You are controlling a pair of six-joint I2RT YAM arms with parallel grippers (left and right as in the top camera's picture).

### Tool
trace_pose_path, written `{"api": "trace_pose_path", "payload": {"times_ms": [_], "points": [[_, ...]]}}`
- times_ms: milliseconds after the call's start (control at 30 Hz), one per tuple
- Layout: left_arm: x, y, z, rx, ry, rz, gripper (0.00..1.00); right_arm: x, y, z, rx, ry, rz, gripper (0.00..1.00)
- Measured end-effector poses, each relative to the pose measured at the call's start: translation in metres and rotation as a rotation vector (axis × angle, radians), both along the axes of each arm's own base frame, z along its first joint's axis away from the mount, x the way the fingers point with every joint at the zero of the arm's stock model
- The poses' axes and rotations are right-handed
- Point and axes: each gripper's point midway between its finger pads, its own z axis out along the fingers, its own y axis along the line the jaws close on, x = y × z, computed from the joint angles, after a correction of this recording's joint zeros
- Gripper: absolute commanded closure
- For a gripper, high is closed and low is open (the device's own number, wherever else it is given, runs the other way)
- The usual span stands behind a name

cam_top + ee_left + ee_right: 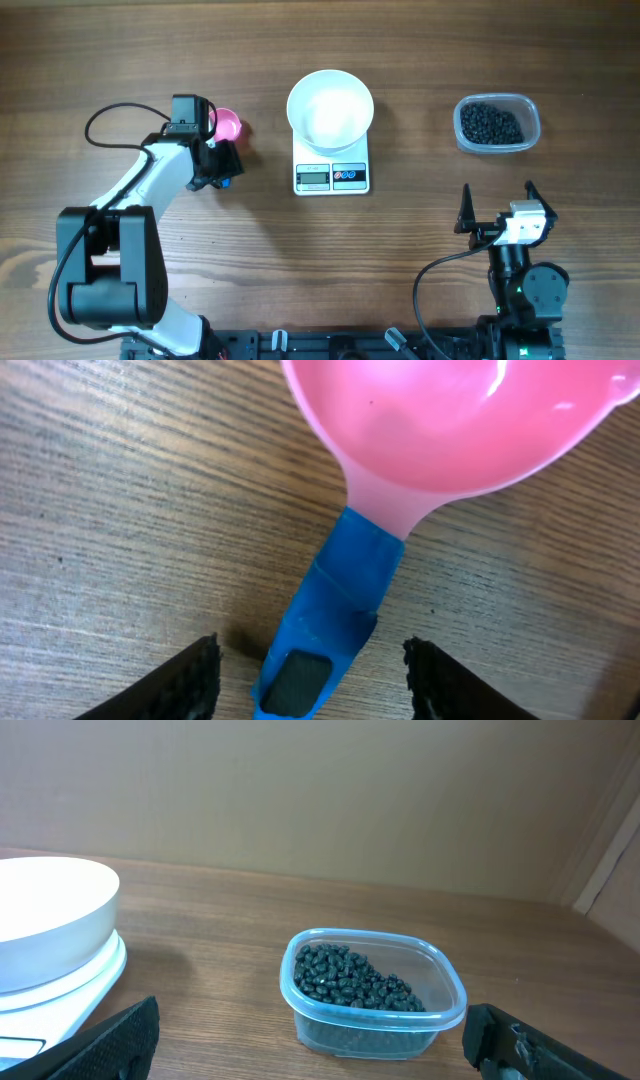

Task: Scoop item into bowl and weigh 150g on scale
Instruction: 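Move the left gripper to the blue handle of the pink scoop, then close the left gripper on the blue handle and lift the scoop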

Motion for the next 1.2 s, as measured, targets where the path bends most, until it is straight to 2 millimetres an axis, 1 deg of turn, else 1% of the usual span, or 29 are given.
{"api": "trace_pose_path", "payload": {"times_ms": [200, 300, 333, 367, 433, 467, 500, 533, 567, 600, 633, 700, 767, 833, 867, 900, 967, 1033, 1100, 1200], "points": [[-0.001, -0.009, 0.000, -0.022, 0.002, -0.020, 0.44, 0.000, 0.000, 0.000, 0.000, 0.000, 0.000, 0.00], [-0.003, -0.025, 0.000, -0.024, 0.003, -0.065, 0.44, 0.000, 0.000, 0.000, 0.000, 0.000, 0.000, 0.00], [-0.003, -0.029, 0.000, -0.020, 0.003, -0.079, 0.42, 0.000, 0.000, 0.000, 0.000, 0.000, 0.000, 0.00], [-0.004, -0.032, 0.000, -0.013, 0.002, -0.089, 0.34, 0.000, 0.000, 0.000, 0.000, 0.000, 0.000, 0.00], [-0.004, -0.032, 0.000, 0.003, 0.002, -0.091, 0.10, 0.000, 0.000, 0.000, 0.000, 0.000, 0.000, 0.00], [-0.004, -0.031, -0.001, 0.013, 0.001, -0.093, 0.07, 0.000, 0.000, 0.000, 0.000, 0.000, 0.000, 0.00], [-0.003, -0.031, 0.000, 0.016, -0.002, -0.092, 0.07, 0.000, 0.000, 0.000, 0.000, 0.000, 0.000, 0.00], [-0.001, -0.030, 0.000, 0.018, -0.009, -0.091, 0.12, 0.000, 0.000, 0.000, 0.000, 0.000, 0.000, 0.00], [0.002, -0.030, 0.001, 0.021, -0.021, -0.090, 0.14, 0.000, 0.000, 0.000, 0.000, 0.000, 0.000, 0.00], [0.003, -0.029, 0.001, 0.026, -0.026, -0.087, 0.14, 0.000, 0.000, 0.000, 0.000, 0.000, 0.000, 0.00], [0.004, -0.025, 0.001, 0.050, -0.030, -0.084, 0.07, 0.000, 0.000, 0.000, 0.000, 0.000, 0.000, 0.00], [0.006, -0.015, 0.001, 0.108, -0.038, -0.065, 0.06, 0.000, 0.000, 0.000, 0.000, 0.000, 0.000, 0.00], [0.009, -0.011, 0.002, 0.133, -0.051, -0.062, 0.11, 0.000, 0.000, 0.000, 0.000, 0.000, 0.000, 0.00], [0.011, -0.011, 0.003, 0.134, -0.063, -0.063, 0.24, 0.000, 0.000, 0.000, 0.000, 0.000, 0.000, 0.00], [0.013, -0.011, 0.004, 0.134, -0.070, -0.068, 0.34, 0.000, 0.000, 0.000, 0.000, 0.000, 0.000, 0.00], [0.015, -0.011, 0.004, 0.133, -0.079, -0.068, 0.39, 0.000, 0.000, 0.000, 0.000, 0.000, 0.000, 0.01], [0.020, -0.012, 0.005, 0.131, -0.100, -0.068, 0.39, 0.000, 0.000, 0.000, 0.000, 0.000, 0.000, 0.00], [0.025, -0.013, 0.003, 0.126, -0.113, -0.056, 0.43, 0.000, 0.000, 0.000, 0.000, 0.000, 0.000, 0.00], [0.024, -0.012, -0.007, 0.125, -0.092, -0.045, 0.44, 0.000, 0.000, 0.000, 0.000, 0.000, 0.000, 0.00], [0.023, -0.012, -0.009, 0.126, -0.087, -0.038, 0.44, 0.000, 0.000, 0.000, 0.000, 0.000, 0.000, 0.00]]}}
